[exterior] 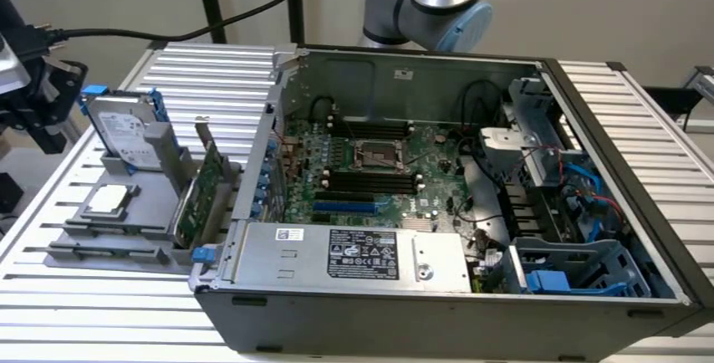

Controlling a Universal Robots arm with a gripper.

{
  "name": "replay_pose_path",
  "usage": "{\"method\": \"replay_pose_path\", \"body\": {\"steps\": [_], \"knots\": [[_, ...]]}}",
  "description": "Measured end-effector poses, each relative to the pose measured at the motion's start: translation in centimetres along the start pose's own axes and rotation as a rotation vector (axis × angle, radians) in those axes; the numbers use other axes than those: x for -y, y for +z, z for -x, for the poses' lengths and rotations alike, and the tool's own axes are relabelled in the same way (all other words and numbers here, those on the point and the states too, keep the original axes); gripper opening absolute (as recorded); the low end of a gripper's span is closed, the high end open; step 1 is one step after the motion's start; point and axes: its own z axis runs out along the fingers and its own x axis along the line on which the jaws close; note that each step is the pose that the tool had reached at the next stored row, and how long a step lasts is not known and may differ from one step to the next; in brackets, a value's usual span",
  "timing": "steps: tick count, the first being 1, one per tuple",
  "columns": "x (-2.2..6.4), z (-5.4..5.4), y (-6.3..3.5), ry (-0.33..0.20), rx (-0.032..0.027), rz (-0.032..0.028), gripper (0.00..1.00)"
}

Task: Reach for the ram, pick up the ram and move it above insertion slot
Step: 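Pick up the ram and move it above insertion slot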

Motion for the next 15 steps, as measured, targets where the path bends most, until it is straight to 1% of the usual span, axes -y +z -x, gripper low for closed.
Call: {"method": "replay_pose_path", "body": {"steps": [15], "knots": [[0.0, 0.0, 0.05, -0.272, -0.0055, -0.0013, 0.11]]}}
